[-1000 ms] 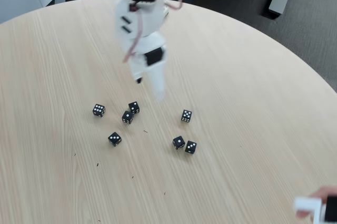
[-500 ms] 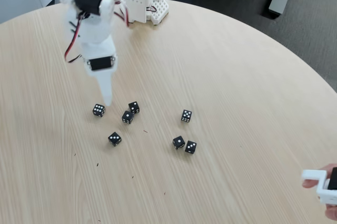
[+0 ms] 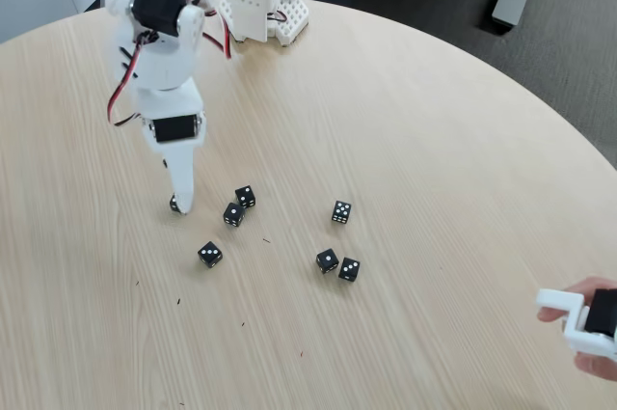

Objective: Pick up the dice with number 6

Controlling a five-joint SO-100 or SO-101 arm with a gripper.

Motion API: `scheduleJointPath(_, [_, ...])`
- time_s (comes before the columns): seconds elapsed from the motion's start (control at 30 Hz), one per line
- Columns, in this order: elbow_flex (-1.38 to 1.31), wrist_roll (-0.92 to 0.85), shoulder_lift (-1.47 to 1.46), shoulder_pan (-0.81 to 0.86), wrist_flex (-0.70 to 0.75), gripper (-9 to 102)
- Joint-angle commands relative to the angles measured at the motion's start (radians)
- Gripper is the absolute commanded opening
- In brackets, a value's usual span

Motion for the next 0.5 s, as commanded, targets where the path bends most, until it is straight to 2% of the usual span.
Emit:
scheduleJointPath(0.0, [-0.029, -0.014, 0.006, 0.011, -0.026, 32])
scheduleJointPath(0.47, [-0.026, 0.008, -0.089, 0.011, -0.026, 32])
